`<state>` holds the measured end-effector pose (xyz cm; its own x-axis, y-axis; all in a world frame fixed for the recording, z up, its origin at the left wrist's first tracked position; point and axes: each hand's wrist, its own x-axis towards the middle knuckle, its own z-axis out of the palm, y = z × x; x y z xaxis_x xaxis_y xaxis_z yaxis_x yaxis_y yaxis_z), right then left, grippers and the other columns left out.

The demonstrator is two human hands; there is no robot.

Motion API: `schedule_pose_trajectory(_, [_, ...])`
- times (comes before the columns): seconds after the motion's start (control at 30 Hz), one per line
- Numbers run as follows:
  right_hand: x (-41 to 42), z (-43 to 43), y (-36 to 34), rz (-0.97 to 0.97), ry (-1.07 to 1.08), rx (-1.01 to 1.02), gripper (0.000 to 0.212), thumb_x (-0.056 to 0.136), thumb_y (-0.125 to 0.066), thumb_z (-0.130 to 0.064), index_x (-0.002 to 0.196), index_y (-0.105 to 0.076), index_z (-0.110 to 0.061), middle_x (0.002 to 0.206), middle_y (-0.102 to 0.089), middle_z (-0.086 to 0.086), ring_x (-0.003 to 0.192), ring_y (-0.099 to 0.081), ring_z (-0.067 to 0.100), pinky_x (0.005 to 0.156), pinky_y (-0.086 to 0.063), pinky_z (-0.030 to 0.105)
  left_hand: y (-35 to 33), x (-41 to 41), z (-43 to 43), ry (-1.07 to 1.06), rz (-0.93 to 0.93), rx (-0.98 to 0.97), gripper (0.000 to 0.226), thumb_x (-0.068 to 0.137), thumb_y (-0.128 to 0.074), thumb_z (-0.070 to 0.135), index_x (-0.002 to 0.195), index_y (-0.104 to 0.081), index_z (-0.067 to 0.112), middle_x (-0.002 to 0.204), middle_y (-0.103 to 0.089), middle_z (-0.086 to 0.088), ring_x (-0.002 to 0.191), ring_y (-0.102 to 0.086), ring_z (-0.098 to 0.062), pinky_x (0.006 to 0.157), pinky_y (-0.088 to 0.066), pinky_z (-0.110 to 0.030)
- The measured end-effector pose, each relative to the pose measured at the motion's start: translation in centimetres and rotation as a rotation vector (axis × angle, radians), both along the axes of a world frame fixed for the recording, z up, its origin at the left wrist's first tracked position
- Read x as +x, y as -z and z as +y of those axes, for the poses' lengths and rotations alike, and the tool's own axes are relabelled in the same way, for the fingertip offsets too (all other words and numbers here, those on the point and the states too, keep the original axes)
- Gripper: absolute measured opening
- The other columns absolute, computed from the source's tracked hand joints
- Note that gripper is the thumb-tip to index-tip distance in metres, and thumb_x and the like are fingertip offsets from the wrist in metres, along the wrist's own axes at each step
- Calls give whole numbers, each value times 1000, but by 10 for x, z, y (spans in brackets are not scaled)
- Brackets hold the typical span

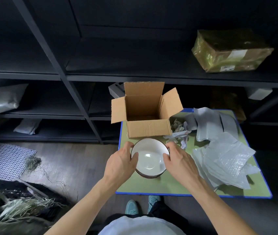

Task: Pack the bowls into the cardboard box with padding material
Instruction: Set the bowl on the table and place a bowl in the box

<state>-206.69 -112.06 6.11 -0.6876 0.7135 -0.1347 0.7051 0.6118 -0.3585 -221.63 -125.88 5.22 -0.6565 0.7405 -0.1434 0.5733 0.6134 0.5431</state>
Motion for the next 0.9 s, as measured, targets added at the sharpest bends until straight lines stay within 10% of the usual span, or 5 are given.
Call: schedule_pose_trajectory(0.9, [9, -2, -9, 43, 64, -28, 43, 103, -42, -45, 137, -49, -21, 129, -56, 0, 110, -60, 21, 82, -45, 33, -22, -5, 17, 146, 203, 191, 27, 100, -52, 31, 122, -57, 18, 102, -57, 3, 91, -46, -13, 73, -36, -23])
